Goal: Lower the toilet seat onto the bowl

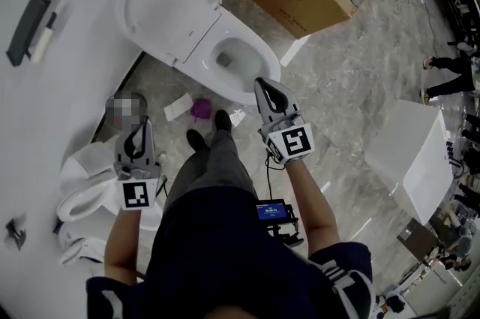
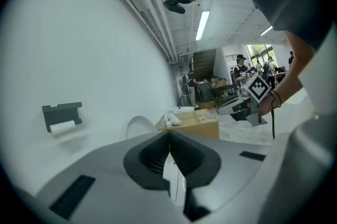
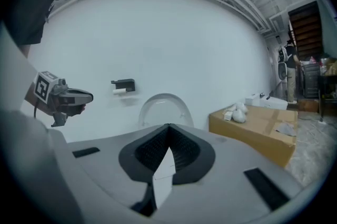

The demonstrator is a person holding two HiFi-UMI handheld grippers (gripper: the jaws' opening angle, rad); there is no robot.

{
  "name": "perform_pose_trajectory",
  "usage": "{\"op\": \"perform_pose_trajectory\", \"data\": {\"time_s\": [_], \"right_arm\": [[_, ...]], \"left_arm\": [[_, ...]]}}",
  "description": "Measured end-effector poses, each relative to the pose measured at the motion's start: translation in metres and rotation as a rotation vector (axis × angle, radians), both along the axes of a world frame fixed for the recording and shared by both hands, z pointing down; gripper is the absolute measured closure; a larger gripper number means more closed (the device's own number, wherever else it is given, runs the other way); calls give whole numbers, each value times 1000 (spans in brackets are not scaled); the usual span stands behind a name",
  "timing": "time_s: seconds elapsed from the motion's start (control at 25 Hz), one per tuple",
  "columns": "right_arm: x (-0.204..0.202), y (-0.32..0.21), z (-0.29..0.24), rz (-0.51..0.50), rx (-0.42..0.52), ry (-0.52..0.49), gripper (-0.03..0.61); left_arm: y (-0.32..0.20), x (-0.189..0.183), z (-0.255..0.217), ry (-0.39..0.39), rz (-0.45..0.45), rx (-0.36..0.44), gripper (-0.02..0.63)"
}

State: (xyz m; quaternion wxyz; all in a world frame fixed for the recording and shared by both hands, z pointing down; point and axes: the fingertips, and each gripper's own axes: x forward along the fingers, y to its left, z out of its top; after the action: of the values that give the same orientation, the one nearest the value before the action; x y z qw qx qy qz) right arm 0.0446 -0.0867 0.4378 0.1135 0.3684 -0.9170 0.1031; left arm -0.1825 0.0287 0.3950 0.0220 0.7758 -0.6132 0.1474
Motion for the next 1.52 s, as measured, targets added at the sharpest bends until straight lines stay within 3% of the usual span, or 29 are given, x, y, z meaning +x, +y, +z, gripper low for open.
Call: {"op": "perform_pose_trajectory", "data": {"time_s": [0.64, 1.52], "right_arm": [[-61, 39, -111, -127, 223, -29, 558], [-79, 65, -145, -139, 278, -4, 558]], "left_arm": [[11, -14, -53, 41, -43, 134, 588], [36, -32, -98, 53, -117, 238, 589]]}}
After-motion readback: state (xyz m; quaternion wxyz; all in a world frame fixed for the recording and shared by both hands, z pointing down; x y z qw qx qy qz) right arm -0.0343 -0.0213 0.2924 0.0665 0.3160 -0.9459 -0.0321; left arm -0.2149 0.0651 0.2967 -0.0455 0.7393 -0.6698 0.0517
